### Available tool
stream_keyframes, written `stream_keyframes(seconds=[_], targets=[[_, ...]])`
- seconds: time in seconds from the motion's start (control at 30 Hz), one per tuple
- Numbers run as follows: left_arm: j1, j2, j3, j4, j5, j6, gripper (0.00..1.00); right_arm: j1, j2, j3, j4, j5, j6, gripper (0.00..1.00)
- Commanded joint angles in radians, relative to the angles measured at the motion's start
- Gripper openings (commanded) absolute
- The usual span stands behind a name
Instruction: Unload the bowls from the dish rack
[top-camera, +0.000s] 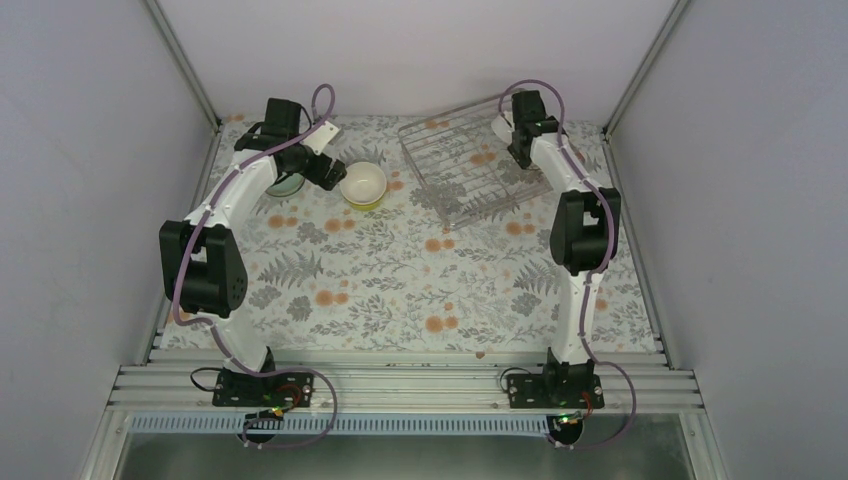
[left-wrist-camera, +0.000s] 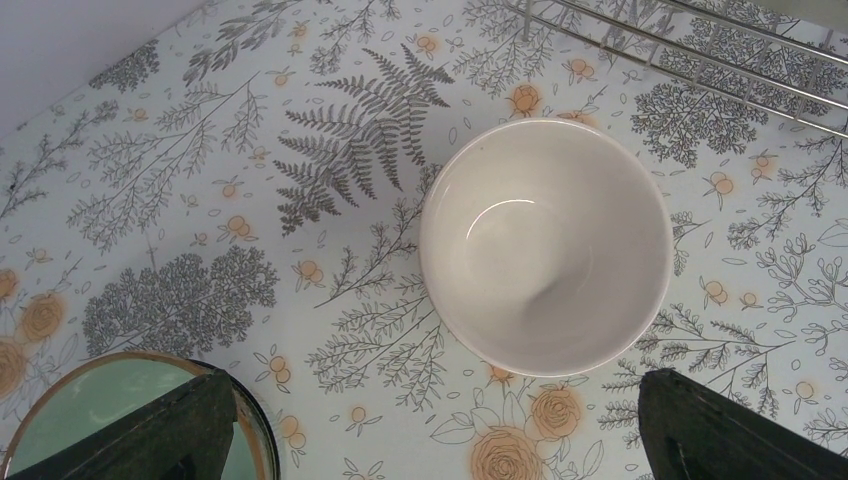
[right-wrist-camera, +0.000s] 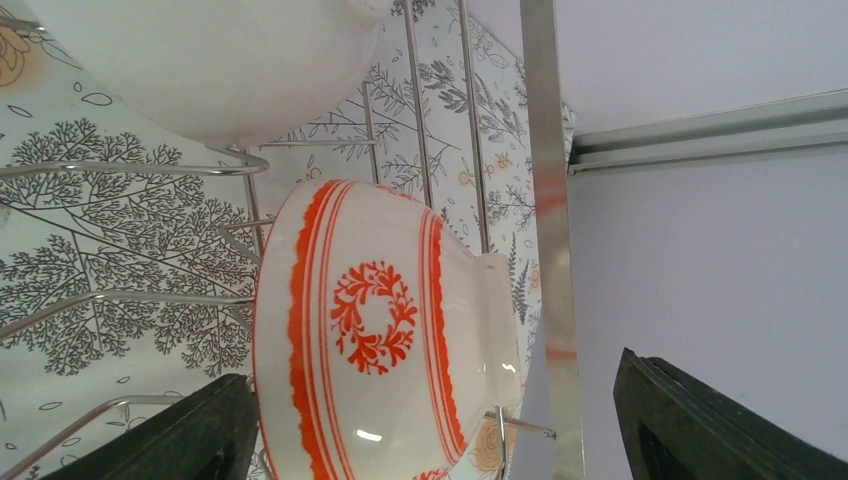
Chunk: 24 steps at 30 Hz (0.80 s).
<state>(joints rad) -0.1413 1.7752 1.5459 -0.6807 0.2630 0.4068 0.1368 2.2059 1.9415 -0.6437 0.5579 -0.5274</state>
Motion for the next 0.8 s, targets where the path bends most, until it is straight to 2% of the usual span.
stream_keyframes(seconds=[0.0, 0.43, 0.77], targets=[[0.006, -0.018, -0.009, 0.014, 0.013, -0.006, 1.00, 0.001, 0.000, -0.028, 0.013, 0.037, 0.017, 0.87], [0.010, -0.024, -0.022, 0.020, 0.022, -0.008, 1.00, 0.001, -0.049, -0.147, 0.112, 0.140, -0.018, 0.87], [0.018, -0.038, -0.038, 0.027, 0.022, -0.008, 1.00, 0.001, -0.040, -0.131, 0.221, 0.243, -0.076, 0.87]])
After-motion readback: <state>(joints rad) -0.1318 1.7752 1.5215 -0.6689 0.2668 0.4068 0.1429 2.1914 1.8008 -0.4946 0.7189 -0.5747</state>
